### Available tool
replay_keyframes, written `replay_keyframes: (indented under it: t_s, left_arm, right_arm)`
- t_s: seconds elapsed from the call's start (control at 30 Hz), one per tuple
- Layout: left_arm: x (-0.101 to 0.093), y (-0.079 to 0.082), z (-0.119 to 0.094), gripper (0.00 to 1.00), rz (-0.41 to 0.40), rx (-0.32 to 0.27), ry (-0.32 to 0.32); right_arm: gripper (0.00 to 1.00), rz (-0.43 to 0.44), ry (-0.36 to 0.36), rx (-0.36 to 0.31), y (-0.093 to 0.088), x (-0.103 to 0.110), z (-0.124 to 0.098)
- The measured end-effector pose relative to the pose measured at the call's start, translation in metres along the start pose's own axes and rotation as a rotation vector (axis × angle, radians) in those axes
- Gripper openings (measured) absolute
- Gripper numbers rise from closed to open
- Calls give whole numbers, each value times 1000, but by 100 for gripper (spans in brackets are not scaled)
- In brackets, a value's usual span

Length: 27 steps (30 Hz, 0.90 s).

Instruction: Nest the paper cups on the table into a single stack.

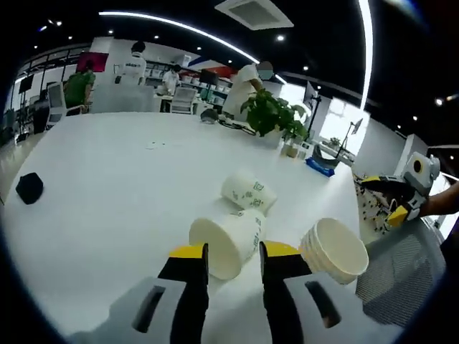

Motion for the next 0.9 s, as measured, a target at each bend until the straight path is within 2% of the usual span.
replay_keyframes:
  t_s: [0.2,0.4,0.47,0.77,0.9]
  left_arm:
    - [-2,2,5,15,-24,12,-3]
    - [3,4,9,3,-99,-7,-25]
    - [4,4,9,1,-94,-10,-29]
    - [1,13,-11,0,-101,-58,-31]
    - [6,16,-18,0,-94,-64,-36]
  right_arm:
    - [61,5,2,38,-12,4,2]
    - [61,22,-4,27,-12,2,1]
    - [61,24,-3,29,-13,2,1]
    - [61,19,-3,21,-14,1,1]
    - [61,16,-2,20,-14,2,1]
Point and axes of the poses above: the point that each gripper's makers call its tool centre point, and the gripper's own axes: z roughly forward along the fingers, x roughly to its left, y roughly out of its top, the point moved 10 cm from there along -z, roughly backward along the fingers, and after that the axes turned 8 degrees about y, right-handed, at the moved point
